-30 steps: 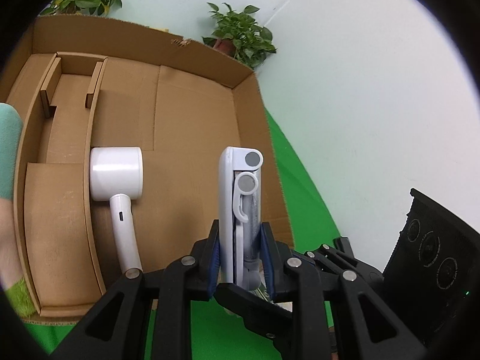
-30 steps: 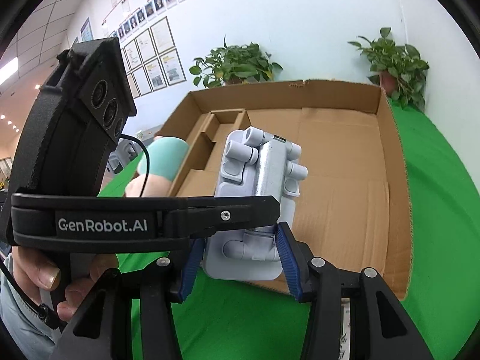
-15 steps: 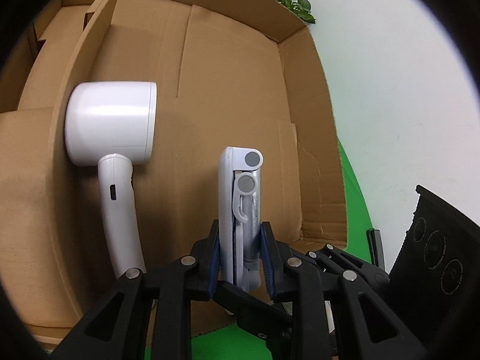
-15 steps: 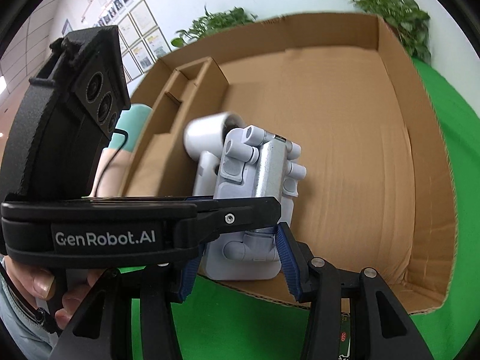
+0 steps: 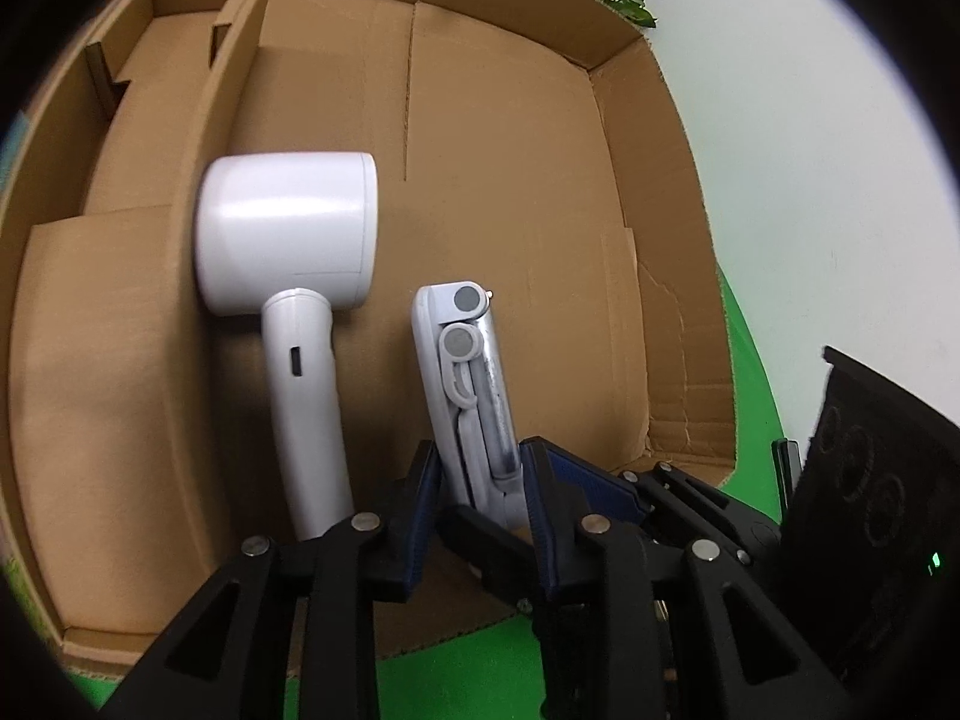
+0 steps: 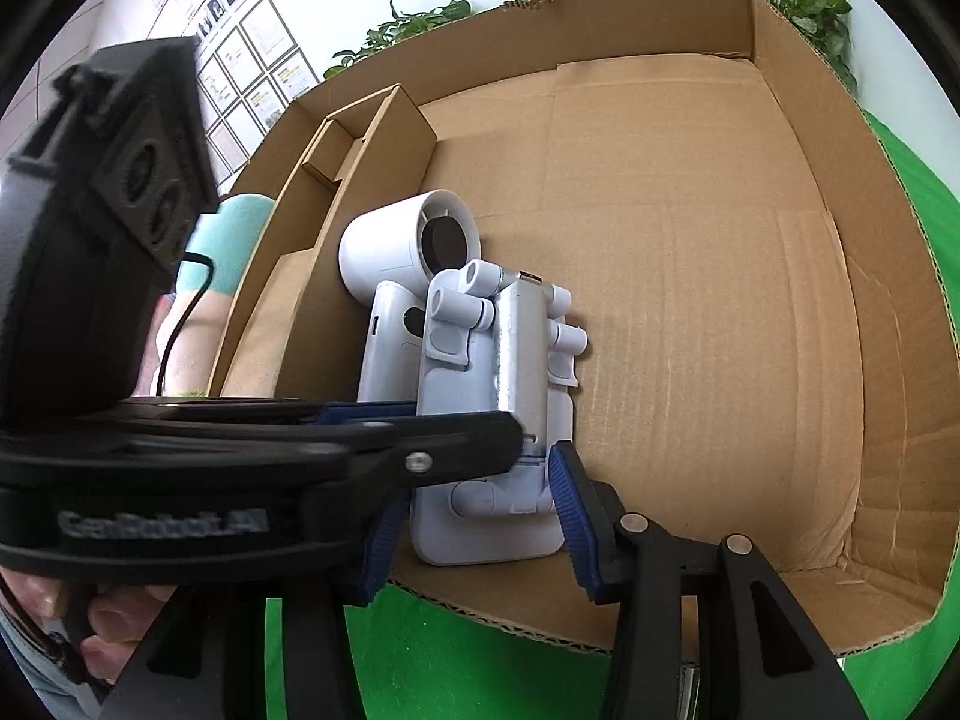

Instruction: Organize objects

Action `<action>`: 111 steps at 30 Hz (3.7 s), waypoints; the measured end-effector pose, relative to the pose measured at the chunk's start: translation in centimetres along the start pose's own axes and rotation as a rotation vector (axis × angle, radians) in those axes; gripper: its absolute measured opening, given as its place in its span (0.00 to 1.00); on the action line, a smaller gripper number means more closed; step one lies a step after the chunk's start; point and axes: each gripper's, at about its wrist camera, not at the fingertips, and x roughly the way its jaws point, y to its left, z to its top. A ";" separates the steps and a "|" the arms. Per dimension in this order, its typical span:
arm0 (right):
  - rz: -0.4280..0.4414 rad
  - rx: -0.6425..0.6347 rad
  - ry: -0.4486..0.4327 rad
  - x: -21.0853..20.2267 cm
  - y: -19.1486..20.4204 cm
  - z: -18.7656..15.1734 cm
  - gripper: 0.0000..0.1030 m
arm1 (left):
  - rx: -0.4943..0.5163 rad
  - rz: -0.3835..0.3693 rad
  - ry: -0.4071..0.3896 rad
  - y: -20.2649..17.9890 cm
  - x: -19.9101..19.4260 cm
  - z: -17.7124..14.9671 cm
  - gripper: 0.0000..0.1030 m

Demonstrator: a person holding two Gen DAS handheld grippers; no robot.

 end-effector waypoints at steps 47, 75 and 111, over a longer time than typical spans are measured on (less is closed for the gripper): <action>-0.196 -0.092 0.039 3.1 5.8 1.0 0.33 | 0.037 0.122 -0.258 6.4 -10.4 -7.2 0.29; -0.146 -0.076 0.052 4.5 8.0 -0.3 0.31 | 0.010 0.162 -0.262 7.0 -10.8 -7.4 0.29; -0.129 0.011 0.029 2.9 1.5 0.9 0.46 | 0.039 0.255 -0.273 6.7 -10.5 -7.3 0.29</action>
